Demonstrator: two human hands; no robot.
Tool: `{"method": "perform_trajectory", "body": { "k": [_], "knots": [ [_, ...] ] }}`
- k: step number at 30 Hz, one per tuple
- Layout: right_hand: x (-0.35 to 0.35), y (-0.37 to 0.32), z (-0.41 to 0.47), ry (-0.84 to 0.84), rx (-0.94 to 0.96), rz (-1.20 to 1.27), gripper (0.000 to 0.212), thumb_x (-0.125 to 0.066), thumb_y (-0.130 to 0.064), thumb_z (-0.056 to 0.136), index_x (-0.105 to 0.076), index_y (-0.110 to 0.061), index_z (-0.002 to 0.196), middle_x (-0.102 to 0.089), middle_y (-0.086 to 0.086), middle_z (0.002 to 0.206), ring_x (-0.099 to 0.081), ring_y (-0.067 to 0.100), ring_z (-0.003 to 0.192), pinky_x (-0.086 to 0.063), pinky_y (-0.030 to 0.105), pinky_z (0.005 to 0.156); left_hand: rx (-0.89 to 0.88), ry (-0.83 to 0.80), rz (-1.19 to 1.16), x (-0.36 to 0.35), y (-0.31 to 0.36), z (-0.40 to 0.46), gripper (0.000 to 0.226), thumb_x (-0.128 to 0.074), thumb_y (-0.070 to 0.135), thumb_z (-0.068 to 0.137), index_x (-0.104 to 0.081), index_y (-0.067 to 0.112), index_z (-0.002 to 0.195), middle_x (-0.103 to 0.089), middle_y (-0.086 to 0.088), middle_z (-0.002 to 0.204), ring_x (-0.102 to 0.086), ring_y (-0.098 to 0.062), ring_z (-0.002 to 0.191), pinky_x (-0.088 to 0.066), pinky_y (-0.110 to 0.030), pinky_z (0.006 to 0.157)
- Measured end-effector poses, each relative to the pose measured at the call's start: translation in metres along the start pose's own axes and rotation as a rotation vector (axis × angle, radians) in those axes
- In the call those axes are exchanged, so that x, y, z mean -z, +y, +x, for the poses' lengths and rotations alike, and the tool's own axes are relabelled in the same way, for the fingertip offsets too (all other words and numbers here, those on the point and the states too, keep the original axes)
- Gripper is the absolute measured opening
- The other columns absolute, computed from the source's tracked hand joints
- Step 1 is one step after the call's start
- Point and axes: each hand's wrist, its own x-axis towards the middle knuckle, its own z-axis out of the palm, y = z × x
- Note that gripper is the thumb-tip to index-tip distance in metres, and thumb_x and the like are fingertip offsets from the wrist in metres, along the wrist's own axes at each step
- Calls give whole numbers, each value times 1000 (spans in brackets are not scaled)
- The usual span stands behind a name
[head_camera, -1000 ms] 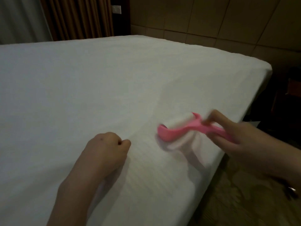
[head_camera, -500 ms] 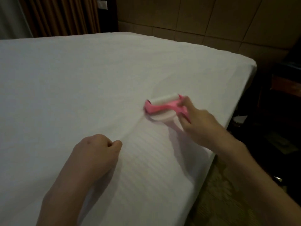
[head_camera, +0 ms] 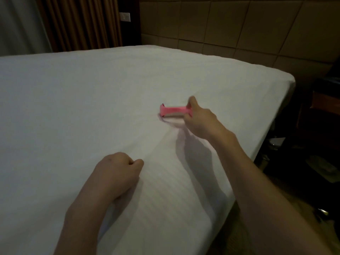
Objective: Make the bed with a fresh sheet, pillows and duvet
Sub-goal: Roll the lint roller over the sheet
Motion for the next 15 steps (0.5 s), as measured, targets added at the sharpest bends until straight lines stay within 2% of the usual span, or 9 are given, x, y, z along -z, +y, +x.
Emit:
{"method": "perform_trajectory", "body": {
  "k": [3,5,7,10,13,14,15],
  "knots": [
    [17,18,-65,-6,27,17,19,-38,-28,99,-33,-21,116,-52,7,77,-49,29,70,-33,32,64,0,1,-24,1,1,-1,48,-46,30,93,-55,9,51,-52,-5,45,-49,-14,39,-36,-20,46],
    [23,29,-114,0,26,-6,20,-38,-32,99,-32,-27,118,-49,0,67,-48,22,59,-34,31,54,-22,3,-17,2,1,-3,47,-46,29,94,-54,9,52,-52,-6,47,-49,-16,42,-37,-23,51],
    [31,36,-156,-13,-4,-2,21,-38,-36,100,-30,-36,119,-47,-3,62,-43,10,47,-32,20,42,-40,9,-19,3,0,-6,45,-46,27,94,-51,9,53,-51,-8,49,-48,-19,46,-38,-25,54],
    [47,39,-197,-27,-48,40,16,-38,-39,99,-32,-43,113,-51,-1,58,-40,5,38,-35,19,41,-30,19,-109,5,-2,-10,47,-45,26,95,-50,8,51,-50,-6,46,-48,-21,44,-38,-25,53],
    [57,29,-223,-19,-32,44,11,-36,-45,93,-32,-50,102,-54,3,51,-46,5,35,-38,20,43,16,1,-312,9,-8,-13,50,-44,21,94,-48,8,46,-47,-2,36,-42,-19,32,-35,-24,47],
    [58,22,-231,-38,-16,48,11,-34,-48,91,-30,-52,100,-58,0,54,-49,3,37,-38,20,43,30,0,-371,10,-8,-13,48,-43,20,94,-47,8,47,-46,-2,34,-39,-19,31,-33,-24,46],
    [57,14,-238,-68,9,51,11,-32,-50,88,-29,-52,99,-62,-11,59,-51,2,40,-37,18,44,41,7,-412,12,-9,-14,47,-43,19,94,-47,8,48,-44,-1,34,-38,-20,33,-32,-23,46]
  ]
}}
